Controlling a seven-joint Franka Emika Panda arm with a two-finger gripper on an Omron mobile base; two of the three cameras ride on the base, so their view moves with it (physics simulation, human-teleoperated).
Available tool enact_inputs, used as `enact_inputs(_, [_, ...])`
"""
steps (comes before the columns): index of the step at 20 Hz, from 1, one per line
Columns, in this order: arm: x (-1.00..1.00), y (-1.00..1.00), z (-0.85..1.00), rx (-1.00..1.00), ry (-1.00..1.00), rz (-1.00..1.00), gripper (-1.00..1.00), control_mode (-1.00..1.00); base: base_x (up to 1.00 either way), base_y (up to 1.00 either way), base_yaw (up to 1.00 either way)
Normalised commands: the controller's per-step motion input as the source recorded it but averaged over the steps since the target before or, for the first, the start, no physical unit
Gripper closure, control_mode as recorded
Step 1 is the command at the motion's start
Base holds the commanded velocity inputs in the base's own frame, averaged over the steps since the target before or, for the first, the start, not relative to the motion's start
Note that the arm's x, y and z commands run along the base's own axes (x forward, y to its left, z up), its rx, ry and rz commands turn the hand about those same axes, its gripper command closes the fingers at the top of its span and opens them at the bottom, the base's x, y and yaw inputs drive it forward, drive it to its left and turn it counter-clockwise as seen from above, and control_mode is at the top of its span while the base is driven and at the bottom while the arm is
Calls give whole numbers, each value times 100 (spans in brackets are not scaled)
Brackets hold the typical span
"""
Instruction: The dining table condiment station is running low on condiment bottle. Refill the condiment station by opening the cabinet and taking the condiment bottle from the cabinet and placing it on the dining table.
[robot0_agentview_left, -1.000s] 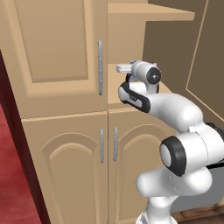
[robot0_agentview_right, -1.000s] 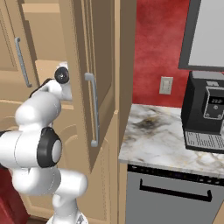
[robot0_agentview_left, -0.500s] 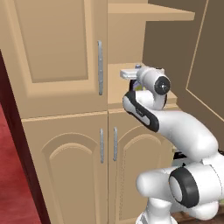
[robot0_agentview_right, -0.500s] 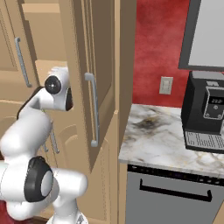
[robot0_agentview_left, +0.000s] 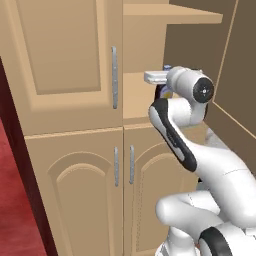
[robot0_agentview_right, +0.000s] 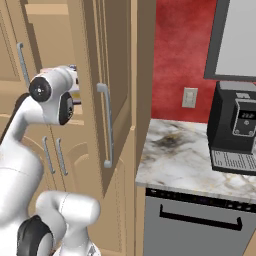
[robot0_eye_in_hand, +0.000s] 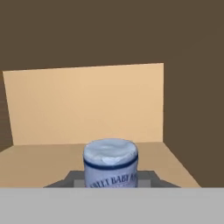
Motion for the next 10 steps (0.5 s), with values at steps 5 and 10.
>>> enact_inputs(5, [-100, 3, 5, -2, 15, 0, 100, -100, 0, 0, 0])
enact_inputs(10, [-100, 0, 0, -5, 13, 0, 100, -100, 0, 0, 0])
